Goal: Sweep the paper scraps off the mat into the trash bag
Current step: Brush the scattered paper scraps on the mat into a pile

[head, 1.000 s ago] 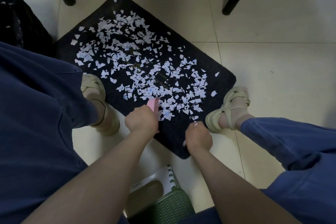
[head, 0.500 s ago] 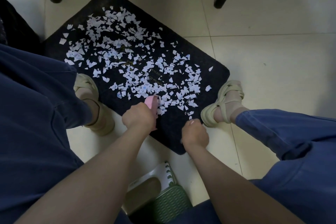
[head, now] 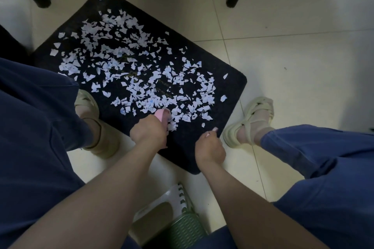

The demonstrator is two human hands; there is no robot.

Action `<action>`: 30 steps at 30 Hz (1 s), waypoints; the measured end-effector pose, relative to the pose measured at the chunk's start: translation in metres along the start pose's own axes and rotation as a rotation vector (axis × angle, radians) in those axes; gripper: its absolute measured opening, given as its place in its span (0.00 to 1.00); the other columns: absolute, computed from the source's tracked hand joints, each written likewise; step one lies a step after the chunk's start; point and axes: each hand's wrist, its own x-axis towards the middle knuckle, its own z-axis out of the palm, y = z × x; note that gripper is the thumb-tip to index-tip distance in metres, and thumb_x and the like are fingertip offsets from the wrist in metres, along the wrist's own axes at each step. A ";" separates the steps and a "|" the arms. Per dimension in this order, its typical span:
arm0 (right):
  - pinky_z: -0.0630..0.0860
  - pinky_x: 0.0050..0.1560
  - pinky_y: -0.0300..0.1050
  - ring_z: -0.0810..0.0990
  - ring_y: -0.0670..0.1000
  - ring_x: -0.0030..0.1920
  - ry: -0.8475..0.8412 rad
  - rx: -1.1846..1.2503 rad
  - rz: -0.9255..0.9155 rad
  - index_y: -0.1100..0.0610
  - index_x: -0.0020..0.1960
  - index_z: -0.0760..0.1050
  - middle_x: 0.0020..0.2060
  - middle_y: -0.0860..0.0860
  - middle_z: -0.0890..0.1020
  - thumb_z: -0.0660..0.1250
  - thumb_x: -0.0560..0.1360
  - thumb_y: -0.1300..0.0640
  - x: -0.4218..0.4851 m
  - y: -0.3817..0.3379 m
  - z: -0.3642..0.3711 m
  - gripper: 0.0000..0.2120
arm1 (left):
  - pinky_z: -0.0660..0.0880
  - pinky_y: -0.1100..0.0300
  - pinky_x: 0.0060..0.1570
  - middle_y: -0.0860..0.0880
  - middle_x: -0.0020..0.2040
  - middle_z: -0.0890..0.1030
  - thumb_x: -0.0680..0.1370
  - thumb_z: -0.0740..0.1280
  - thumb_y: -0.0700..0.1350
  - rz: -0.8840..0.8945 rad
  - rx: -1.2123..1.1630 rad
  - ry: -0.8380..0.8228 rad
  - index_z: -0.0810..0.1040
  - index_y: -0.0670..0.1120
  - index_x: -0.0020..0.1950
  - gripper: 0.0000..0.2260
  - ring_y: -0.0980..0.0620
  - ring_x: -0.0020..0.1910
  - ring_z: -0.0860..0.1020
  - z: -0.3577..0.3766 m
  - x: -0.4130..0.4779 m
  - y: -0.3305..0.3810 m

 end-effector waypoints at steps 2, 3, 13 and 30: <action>0.68 0.48 0.45 0.79 0.58 0.57 -0.124 -0.013 0.084 0.58 0.72 0.63 0.58 0.59 0.79 0.49 0.82 0.51 0.013 0.008 0.003 0.21 | 0.70 0.58 0.43 0.42 0.50 0.80 0.81 0.54 0.47 -0.007 0.005 0.002 0.77 0.41 0.55 0.15 0.42 0.50 0.78 0.001 0.001 0.000; 0.70 0.51 0.45 0.79 0.58 0.56 -0.183 0.006 0.065 0.57 0.69 0.67 0.56 0.59 0.81 0.49 0.82 0.49 0.018 0.009 0.005 0.21 | 0.70 0.58 0.44 0.42 0.51 0.80 0.81 0.54 0.46 -0.008 0.008 0.007 0.77 0.41 0.55 0.14 0.42 0.50 0.79 0.001 0.001 0.000; 0.74 0.52 0.51 0.80 0.61 0.54 0.069 0.044 -0.118 0.56 0.67 0.72 0.54 0.58 0.82 0.50 0.83 0.49 -0.005 -0.008 0.007 0.20 | 0.71 0.56 0.47 0.41 0.55 0.79 0.80 0.54 0.46 -0.035 0.015 0.012 0.76 0.41 0.59 0.15 0.42 0.54 0.77 -0.003 -0.001 -0.005; 0.69 0.58 0.51 0.78 0.59 0.58 0.108 -0.076 0.051 0.56 0.74 0.65 0.61 0.57 0.79 0.49 0.83 0.48 0.020 0.004 0.003 0.23 | 0.70 0.56 0.48 0.41 0.55 0.79 0.80 0.54 0.47 -0.042 0.009 0.000 0.76 0.41 0.58 0.15 0.42 0.54 0.77 -0.005 0.003 -0.002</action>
